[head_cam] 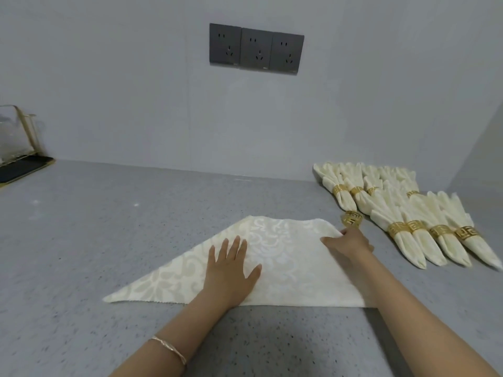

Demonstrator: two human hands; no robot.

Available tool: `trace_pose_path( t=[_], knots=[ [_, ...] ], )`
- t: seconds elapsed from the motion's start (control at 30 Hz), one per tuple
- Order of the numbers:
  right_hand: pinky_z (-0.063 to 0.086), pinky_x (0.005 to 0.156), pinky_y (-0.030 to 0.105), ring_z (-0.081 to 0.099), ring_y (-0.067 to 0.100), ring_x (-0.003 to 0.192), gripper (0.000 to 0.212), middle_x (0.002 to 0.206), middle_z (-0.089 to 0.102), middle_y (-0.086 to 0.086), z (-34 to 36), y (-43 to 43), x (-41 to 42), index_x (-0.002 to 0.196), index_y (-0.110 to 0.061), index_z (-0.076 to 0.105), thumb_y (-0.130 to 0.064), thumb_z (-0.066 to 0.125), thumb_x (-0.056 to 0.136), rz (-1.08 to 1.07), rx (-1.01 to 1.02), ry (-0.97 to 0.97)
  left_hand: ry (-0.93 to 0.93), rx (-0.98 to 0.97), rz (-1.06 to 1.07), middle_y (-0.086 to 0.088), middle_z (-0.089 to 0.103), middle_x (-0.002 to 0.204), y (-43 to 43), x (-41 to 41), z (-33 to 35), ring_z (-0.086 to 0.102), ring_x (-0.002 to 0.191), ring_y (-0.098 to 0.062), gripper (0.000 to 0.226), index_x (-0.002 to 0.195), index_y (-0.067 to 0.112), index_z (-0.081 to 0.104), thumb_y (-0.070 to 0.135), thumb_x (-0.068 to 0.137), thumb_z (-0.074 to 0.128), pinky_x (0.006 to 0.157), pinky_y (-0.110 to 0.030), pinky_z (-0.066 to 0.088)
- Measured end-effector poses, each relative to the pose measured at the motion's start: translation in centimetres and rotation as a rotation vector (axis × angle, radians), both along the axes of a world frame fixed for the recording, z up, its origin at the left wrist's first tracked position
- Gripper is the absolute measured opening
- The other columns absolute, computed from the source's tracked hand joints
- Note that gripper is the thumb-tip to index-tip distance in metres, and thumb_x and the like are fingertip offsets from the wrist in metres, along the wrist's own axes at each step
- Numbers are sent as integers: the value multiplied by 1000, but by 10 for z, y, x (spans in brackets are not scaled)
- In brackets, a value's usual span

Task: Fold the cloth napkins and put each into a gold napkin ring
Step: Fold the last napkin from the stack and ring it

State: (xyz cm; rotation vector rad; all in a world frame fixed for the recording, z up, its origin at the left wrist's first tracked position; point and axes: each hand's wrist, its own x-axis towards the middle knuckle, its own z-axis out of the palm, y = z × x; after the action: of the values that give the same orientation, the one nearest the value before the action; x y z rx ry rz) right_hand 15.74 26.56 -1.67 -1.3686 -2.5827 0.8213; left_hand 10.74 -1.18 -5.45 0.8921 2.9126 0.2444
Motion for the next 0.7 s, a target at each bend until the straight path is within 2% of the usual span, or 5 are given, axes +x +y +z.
trace_pose_path(
  t=[0.13, 0.4, 0.53, 0.63, 0.7],
  knots=[
    [46, 78, 39, 60, 32, 90, 15, 86, 62, 4, -11, -2, 6, 81, -17, 56, -21, 70, 77, 14, -90, 424, -2, 7, 5, 4, -13, 160, 0, 0, 0, -15, 147, -17, 69, 153, 22, -7, 57, 98, 16, 118, -42, -13],
    [32, 45, 14, 47, 6, 50, 25, 61, 59, -1, 7, -73, 48, 102, -21, 51, -12, 67, 85, 401, -118, 694, 6, 30, 3, 4, -12, 160, 0, 0, -2, -13, 147, -18, 67, 153, 22, -5, 56, 98, 15, 118, -42, -11],
    [38, 53, 11, 52, -2, 52, 37, 60, 62, -19, -15, -111, 72, 112, -34, 57, -14, 70, 84, 678, -50, 574, -7, 59, -2, 5, -9, 160, 1, -1, -2, -12, 147, -17, 60, 153, 22, -2, 48, 101, 10, 119, -41, -11],
    [47, 84, 9, 60, -15, 93, 28, 90, 62, -39, -31, -115, 79, 109, -38, 68, -22, 69, 86, 808, 71, 460, -30, 95, -8, 6, -6, 161, 0, -1, -2, -11, 147, -16, 55, 154, 24, 1, 43, 102, 7, 119, -41, -11],
    [44, 89, 7, 55, -18, 102, 21, 100, 57, -42, -35, -114, 80, 107, -38, 71, -38, 63, 88, 844, 178, 455, -36, 101, -13, 6, -6, 161, 0, -1, -1, -11, 147, -16, 55, 154, 24, 0, 43, 102, 7, 119, -41, -11]
  ],
)
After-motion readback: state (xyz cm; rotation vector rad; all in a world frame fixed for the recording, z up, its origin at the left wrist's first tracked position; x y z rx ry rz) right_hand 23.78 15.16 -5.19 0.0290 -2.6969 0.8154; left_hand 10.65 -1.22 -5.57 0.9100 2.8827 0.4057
